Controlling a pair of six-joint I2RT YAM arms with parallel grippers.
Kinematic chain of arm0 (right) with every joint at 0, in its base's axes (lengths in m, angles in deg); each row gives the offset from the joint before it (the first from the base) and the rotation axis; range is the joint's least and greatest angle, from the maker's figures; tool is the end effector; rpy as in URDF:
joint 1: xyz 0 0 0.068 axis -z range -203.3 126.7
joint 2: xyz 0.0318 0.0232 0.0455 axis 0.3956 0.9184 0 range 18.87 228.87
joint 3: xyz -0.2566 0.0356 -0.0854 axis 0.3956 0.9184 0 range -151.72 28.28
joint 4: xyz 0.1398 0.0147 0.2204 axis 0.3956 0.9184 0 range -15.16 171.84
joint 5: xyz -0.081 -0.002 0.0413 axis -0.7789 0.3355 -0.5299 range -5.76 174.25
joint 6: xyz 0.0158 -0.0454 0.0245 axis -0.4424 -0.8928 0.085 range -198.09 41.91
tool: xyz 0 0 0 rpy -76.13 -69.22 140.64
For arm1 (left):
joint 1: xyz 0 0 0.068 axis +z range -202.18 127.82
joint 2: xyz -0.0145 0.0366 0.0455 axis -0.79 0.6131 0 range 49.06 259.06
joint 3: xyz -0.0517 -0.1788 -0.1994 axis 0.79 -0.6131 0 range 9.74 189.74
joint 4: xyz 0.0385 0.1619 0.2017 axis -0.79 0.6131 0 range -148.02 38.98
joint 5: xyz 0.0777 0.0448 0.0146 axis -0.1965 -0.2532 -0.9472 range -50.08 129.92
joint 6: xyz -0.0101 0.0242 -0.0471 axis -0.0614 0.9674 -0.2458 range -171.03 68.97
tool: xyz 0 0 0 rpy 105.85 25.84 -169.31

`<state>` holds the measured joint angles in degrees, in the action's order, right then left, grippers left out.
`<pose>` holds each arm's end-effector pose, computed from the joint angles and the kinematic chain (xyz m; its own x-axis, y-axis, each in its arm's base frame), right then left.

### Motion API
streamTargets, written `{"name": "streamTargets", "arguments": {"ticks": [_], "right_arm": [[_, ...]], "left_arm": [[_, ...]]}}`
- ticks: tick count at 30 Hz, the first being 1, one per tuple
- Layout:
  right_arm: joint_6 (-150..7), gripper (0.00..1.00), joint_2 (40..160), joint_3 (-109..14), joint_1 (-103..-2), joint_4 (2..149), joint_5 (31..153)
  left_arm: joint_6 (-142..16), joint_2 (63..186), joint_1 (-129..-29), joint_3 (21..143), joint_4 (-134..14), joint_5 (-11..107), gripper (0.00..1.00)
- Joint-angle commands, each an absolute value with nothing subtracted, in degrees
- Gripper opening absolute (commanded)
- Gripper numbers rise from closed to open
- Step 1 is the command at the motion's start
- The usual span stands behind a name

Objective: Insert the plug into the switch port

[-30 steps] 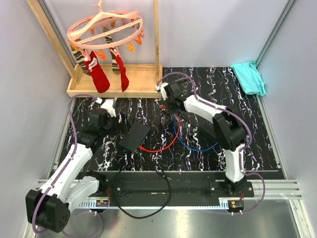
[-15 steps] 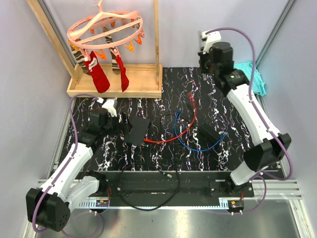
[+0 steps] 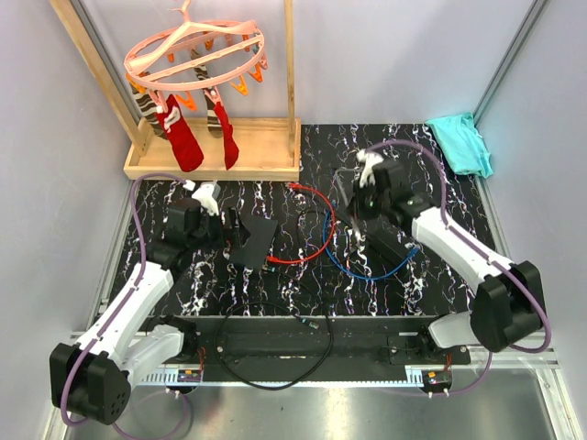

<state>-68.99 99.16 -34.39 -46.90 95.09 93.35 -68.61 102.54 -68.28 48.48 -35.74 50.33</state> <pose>0.2849 0.1306 0.2897 -0.6361 -0.1073 -0.7641 -0.4143 0.8830 0.2208 0.1925 -0.0622 0.2557 -0.6757 -0.1142 -0.7283 0.2175 0.9131 -0.3450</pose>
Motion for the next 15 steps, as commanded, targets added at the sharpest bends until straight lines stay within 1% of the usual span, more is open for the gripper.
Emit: {"name": "streamTargets", "arguments": {"ticks": [1, 5, 9, 15], "right_arm": [[-64.91, 0.0, 91.65, -28.15, -52.12, 90.22, 98.13], [-65.08, 0.0, 89.63, -24.54, -55.12, 90.4, 98.66], [-66.75, 0.0, 87.52, -23.66, -57.57, 90.57, 99.97], [-68.07, 0.0, 86.29, -22.17, -60.74, 91.45, 102.35]], "left_arm": [[-72.02, 102.33, -68.18, 47.97, -40.44, 55.64, 0.99], [-76.59, 103.46, -68.18, 47.44, -43.34, 60.3, 0.99], [-80.9, 106.53, -69.14, 47.97, -46.59, 64.6, 0.99], [-87.75, 111.9, -72.22, 51.57, -52.47, 66.54, 0.99]]}}
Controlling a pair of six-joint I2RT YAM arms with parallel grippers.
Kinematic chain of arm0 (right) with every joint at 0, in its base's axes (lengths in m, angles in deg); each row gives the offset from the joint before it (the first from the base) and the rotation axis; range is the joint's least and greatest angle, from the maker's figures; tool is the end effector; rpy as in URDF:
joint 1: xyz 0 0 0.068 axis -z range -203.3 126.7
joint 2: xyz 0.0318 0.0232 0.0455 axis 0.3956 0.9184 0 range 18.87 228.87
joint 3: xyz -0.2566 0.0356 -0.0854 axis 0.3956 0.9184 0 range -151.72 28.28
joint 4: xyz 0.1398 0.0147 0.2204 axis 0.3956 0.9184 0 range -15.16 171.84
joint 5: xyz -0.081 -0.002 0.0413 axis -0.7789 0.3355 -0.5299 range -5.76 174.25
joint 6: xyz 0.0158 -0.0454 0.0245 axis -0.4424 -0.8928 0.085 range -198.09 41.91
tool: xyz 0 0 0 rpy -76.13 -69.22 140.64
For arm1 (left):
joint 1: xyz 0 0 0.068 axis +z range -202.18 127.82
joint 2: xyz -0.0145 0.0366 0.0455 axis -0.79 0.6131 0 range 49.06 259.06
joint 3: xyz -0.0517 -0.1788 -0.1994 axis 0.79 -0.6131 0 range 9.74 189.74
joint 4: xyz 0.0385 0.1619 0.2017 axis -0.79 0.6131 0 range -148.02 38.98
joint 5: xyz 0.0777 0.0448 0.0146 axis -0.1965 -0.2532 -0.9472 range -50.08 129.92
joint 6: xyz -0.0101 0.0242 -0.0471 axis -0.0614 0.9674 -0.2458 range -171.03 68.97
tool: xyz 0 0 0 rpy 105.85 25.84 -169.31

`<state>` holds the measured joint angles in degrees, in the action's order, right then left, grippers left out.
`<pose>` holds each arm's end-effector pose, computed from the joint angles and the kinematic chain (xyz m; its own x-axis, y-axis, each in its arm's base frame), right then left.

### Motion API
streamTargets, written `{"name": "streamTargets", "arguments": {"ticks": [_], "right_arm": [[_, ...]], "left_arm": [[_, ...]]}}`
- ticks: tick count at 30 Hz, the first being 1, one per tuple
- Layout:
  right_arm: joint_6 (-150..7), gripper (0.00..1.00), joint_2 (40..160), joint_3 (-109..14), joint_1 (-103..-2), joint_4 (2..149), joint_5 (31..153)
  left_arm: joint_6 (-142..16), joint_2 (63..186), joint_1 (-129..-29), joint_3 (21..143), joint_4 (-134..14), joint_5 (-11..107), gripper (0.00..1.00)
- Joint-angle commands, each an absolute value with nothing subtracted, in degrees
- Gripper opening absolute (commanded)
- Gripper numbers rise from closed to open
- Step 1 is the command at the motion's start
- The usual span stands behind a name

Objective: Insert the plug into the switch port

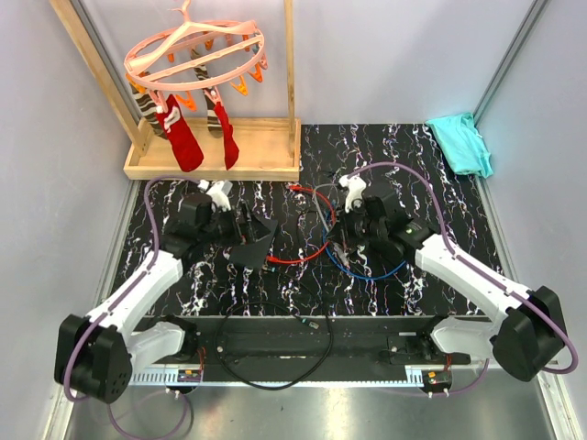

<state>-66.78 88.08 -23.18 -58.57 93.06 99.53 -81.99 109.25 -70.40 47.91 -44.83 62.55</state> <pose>0.2115 0.1610 0.2791 -0.6136 -0.2021 -0.7633 -0.6228 0.7180 0.3106 0.2101 -0.0836 0.2447 -0.7717 -0.2459 -0.5865 0.2219 0.7602 -0.6107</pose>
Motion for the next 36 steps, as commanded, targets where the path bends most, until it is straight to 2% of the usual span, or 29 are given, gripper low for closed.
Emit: {"name": "streamTargets", "arguments": {"ticks": [1, 14, 23, 30, 36], "right_arm": [[-68.07, 0.0, 86.02, -21.73, -61.09, 91.28, 102.35], [-69.48, 0.0, 85.84, -18.56, -64.87, 91.28, 104.02], [-67.28, 0.0, 86.55, -18.3, -65.05, 89.26, 100.24], [-67.72, 0.0, 87.78, -17.95, -65.58, 88.47, 101.82], [-68.16, 0.0, 88.75, -17.33, -65.93, 88.47, 103.14]], "left_arm": [[-88.29, 112.86, -73.09, 52.18, -53.01, 66.55, 0.99], [-95.67, 129.11, -77.67, 61.94, -57.85, 67.86, 0.99], [-95.94, 132.47, -80.13, 62.3, -57.85, 66.81, 0.97], [-96.11, 135.28, -80.83, 64.4, -57.85, 67.51, 0.95], [-96.38, 138.36, -81.89, 66.16, -59.16, 68.13, 0.85]]}}
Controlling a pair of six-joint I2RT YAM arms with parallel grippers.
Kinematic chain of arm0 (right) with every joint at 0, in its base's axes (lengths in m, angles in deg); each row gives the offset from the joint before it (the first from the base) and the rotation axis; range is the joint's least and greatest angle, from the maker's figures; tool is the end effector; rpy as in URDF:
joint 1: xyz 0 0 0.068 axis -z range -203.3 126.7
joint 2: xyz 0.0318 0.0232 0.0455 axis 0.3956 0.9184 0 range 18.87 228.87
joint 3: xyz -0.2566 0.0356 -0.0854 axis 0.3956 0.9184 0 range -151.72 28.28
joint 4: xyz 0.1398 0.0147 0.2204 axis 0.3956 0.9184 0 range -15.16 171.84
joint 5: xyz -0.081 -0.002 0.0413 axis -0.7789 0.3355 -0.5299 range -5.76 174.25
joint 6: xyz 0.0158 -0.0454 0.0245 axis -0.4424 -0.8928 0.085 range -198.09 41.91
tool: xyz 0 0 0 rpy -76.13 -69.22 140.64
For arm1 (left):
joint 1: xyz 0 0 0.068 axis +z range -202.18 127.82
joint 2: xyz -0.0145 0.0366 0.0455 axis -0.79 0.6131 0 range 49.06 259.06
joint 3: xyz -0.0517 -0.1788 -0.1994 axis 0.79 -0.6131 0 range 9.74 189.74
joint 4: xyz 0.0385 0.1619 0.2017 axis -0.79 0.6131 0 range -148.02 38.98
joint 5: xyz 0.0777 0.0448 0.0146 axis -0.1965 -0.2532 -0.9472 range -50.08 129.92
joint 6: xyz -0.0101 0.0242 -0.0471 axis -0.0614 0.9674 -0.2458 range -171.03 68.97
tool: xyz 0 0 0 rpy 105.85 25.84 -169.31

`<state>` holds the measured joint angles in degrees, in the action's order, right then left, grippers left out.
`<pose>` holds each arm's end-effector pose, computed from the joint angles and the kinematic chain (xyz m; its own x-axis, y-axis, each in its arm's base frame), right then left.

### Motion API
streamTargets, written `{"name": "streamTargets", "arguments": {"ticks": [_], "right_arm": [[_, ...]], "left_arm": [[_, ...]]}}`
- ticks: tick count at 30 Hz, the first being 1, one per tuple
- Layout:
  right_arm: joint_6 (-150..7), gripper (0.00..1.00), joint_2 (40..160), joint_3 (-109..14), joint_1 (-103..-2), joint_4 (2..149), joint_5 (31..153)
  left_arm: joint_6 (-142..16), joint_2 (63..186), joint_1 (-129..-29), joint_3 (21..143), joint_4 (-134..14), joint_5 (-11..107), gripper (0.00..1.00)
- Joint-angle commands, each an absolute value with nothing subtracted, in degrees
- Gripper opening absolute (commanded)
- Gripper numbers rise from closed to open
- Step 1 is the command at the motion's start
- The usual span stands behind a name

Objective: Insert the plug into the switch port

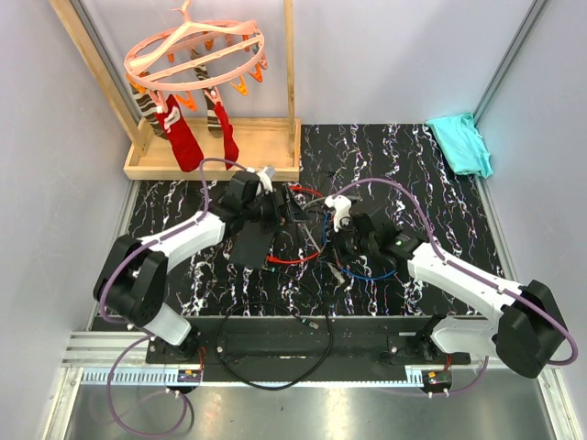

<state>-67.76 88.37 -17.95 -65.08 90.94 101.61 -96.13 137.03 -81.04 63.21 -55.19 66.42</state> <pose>0.1867 0.1810 0.2506 -0.6103 -0.3156 -0.7266 -0.7100 0.6248 0.3249 0.2820 -0.1735 0.2238 -0.9010 -0.2273 -0.3696 0.1481 0.6396 -0.7543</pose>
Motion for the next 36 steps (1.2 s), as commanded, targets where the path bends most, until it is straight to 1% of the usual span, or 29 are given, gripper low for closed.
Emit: {"name": "streamTargets", "arguments": {"ticks": [1, 5, 6, 8, 9, 11, 12, 15, 16, 17, 19, 20, 21, 23, 24, 25, 27, 28, 29, 33, 36], "right_arm": [[-68.16, 0.0, 88.75, -17.16, -66.11, 88.38, 103.4], [-68.24, 0.0, 88.57, -16.28, -66.37, 88.29, 103.58], [-68.51, 0.0, 88.4, -16.02, -66.54, 88.29, 103.67], [-68.68, 0.0, 88.22, -15.75, -66.72, 88.38, 104.19], [-68.86, 0.0, 88.13, -15.66, -66.72, 88.29, 104.37], [-68.77, 0.0, 87.96, -15.49, -66.9, 88.29, 104.55], [-68.86, 0.0, 87.87, -15.4, -66.98, 88.38, 104.63], [-68.86, 0.0, 87.96, -15.48, -67.07, 88.29, 104.64], [-68.86, 0.0, 88.13, -15.49, -67.07, 88.38, 104.81], [-68.86, 0.0, 88.22, -15.57, -67.07, 88.29, 104.81], [-68.34, 0.01, 88.22, -15.75, -67.07, 88.55, 104.73], [-67.46, 0.06, 88.13, -16.27, -67.07, 88.73, 104.2], [-66.67, 0.22, 87.87, -16.71, -67.07, 88.9, 102.37], [-63.78, 0.38, 87.34, -18.55, -66.99, 89.52, 99.64], [-62.72, 0.45, 86.9, -19.52, -66.9, 90.04, 95.36], [-61.49, 0.55, 86.81, -20.57, -66.55, 91.35, 92.88], [-56.58, 0.6, 87.16, -24.0, -65.41, 93.03, 85.96], [-54.38, 0.63, 87.51, -25.05, -63.92, 94.51, 84.44], [-48.79, 0.64, 87.78, -26.54, -62.78, 95.05, 81.64], [-37.24, 0.69, 91.46, -27.44, -59.08, 95.15, 76.53], [-29.95, 0.72, 94.71, -27.44, -57.06, 95.32, 74.76]], "left_arm": [[-96.46, 138.88, -82.06, 66.42, -59.25, 68.3, 0.83], [-96.47, 140.12, -82.68, 66.95, -59.6, 69.09, 0.68], [-96.47, 140.29, -83.03, 67.04, -59.6, 69.18, 0.61], [-96.47, 141.0, -83.21, 67.13, -59.87, 69.79, 0.54], [-96.47, 141.35, -83.56, 67.22, -59.95, 69.97, 0.46], [-96.2, 141.61, -83.91, 67.04, -60.22, 70.67, 0.35], [-96.03, 141.7, -84.35, 66.87, -60.31, 70.94, 0.25], [-95.41, 141.26, -84.96, 65.82, -60.48, 71.03, 0.12], [-95.24, 140.83, -85.05, 64.85, -60.57, 71.12, 0.02], [-95.15, 140.47, -85.23, 64.32, -60.92, 71.12, 0.0], [-94.8, 138.63, -85.4, 62.3, -61.27, 70.16, 0.0], [-94.19, 137.75, -85.58, 61.43, -61.27, 69.54, 0.0], [-93.92, 135.83, -85.58, 59.59, -61.27, 68.75, 0.0], [-93.13, 133.63, -85.93, 57.56, -61.36, 66.38, 0.0], [-92.78, 131.18, -86.19, 55.46, -61.36, 65.59, 0.0], [-92.6, 129.94, -86.46, 54.31, -61.36, 63.84, 0.0], [-92.42, 125.91, -87.42, 51.16, -61.36, 61.64, 0.0], [-92.42, 124.58, -87.77, 50.26, -61.36, 59.54, 0.0], [-92.42, 123.26, -88.47, 49.3, -61.36, 58.39, 0.0], [-92.6, 116.32, -90.06, 44.64, -61.1, 54.51, 0.0], [-92.77, 113.41, -90.5, 42.79, -60.13, 52.75, 0.0]]}}
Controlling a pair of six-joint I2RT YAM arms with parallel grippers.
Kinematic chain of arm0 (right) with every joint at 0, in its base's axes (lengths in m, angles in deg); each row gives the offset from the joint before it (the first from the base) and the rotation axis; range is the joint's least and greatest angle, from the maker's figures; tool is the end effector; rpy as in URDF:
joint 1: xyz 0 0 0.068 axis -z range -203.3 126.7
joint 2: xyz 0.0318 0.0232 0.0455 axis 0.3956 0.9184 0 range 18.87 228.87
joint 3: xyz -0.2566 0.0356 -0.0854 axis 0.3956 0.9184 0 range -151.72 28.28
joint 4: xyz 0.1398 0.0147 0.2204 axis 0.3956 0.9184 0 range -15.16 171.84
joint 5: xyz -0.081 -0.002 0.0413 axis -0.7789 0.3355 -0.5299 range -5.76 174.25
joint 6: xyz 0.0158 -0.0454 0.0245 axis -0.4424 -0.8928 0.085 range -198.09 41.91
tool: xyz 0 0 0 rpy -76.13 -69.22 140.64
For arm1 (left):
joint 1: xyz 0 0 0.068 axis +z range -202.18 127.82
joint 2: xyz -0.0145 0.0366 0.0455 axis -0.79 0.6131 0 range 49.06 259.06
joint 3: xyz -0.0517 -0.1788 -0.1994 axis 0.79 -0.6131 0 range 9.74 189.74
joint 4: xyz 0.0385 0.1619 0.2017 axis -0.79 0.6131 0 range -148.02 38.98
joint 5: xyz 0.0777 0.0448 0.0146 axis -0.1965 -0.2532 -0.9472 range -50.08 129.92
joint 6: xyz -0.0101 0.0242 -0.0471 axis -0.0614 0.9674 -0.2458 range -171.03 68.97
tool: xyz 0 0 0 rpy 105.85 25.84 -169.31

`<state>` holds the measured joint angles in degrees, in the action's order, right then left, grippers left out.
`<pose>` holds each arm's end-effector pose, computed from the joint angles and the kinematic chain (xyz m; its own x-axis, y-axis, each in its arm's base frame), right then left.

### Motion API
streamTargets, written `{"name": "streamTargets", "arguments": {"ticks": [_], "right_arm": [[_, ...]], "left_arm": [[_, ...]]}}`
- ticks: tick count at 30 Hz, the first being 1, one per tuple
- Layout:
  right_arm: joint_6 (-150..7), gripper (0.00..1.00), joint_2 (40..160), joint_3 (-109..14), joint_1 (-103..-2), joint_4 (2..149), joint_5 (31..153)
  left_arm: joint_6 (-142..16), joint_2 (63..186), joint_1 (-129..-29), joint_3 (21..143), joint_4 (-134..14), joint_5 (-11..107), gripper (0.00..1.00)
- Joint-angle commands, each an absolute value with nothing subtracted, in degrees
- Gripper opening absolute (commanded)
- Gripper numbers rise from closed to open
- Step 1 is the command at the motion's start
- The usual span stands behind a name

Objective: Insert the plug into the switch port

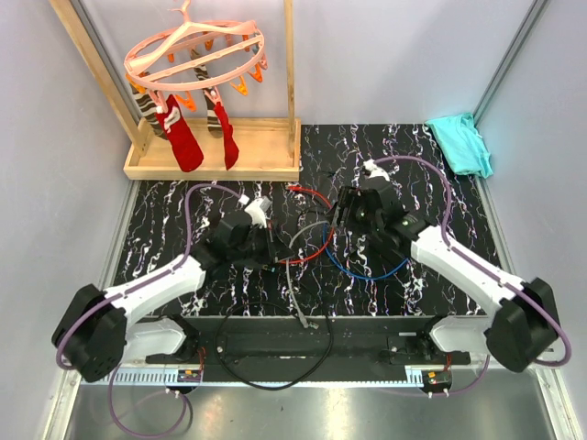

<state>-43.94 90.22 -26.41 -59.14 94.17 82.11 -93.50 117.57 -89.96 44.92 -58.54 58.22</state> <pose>0.2247 0.1606 0.2865 -0.7089 0.1801 -0.6819 -0.1965 0.8781 0.4362 0.1920 -0.1629 0.2162 -0.8495 -0.1527 -0.5051 0.2938 0.6583 -0.6931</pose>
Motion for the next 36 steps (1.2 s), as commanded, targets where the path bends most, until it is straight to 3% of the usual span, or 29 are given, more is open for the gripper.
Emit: {"name": "streamTargets", "arguments": {"ticks": [1, 5, 15, 32, 36], "right_arm": [[-28.36, 0.73, 95.51, -27.26, -56.62, 95.06, 74.4], [-22.12, 0.75, 99.55, -26.13, -54.16, 92.43, 74.92], [-15.34, 0.66, 110.97, -28.05, -51.34, 88.03, 75.81], [-9.97, 0.59, 117.84, -30.34, -48.27, 86.35, 74.93], [-9.89, 0.53, 118.19, -30.78, -48.18, 86.27, 75.45]], "left_arm": [[-92.77, 112.88, -90.59, 42.35, -59.87, 52.23, 0.0], [-92.77, 110.94, -90.85, 40.94, -59.96, 51.52, 0.0], [-91.98, 110.94, -91.21, 39.71, -60.04, 51.69, 0.0], [-91.81, 111.2, -91.56, 39.01, -60.04, 52.13, 0.01], [-91.81, 111.03, -91.56, 38.65, -59.96, 52.22, 0.01]]}}
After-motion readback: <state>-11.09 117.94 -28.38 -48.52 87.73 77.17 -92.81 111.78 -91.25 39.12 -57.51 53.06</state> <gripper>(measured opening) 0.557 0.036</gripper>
